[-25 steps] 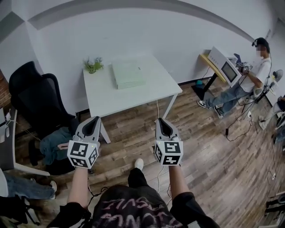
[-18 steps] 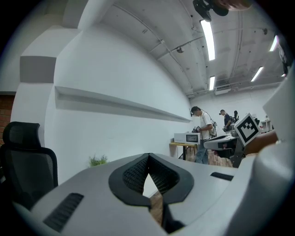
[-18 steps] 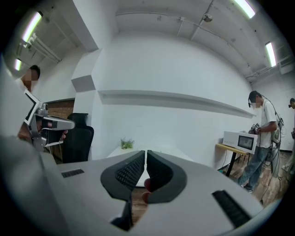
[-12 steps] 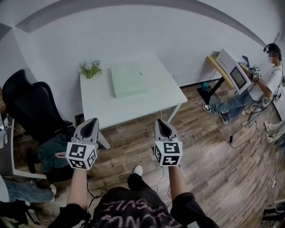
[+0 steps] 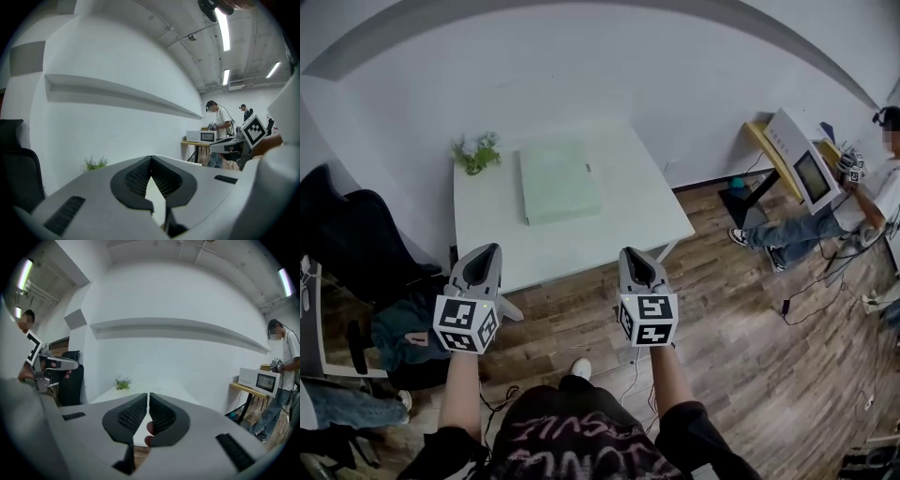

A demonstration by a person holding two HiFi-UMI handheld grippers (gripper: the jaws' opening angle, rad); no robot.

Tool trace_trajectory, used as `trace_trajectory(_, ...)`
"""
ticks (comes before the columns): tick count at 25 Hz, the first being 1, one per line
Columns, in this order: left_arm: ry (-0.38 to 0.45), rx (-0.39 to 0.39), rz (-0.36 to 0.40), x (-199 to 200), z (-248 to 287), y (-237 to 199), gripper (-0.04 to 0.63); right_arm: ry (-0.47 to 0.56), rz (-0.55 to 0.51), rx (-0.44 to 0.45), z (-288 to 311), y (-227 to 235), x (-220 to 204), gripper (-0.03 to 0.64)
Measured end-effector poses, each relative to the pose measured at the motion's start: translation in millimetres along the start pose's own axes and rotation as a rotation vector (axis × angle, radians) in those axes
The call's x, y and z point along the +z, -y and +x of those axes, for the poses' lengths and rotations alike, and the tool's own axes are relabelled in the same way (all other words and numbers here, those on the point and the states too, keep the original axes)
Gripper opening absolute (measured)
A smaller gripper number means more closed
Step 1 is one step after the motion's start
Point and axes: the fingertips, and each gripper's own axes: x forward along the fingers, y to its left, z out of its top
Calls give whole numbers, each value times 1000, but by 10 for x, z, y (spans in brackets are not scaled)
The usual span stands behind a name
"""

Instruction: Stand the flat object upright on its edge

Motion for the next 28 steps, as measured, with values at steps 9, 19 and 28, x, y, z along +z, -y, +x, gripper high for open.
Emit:
trace_trajectory(9,3,60,-11,113,221,-249,15,14,-8,56,428,53,208,28)
trace_trajectory(19,8,65,-25,162,676,-549,15,10,-15,79,982,109,362,28)
trace_trajectory(28,-44,26,-51,-70,1379,-911,15,-43,-5,55,1677,223,306,28)
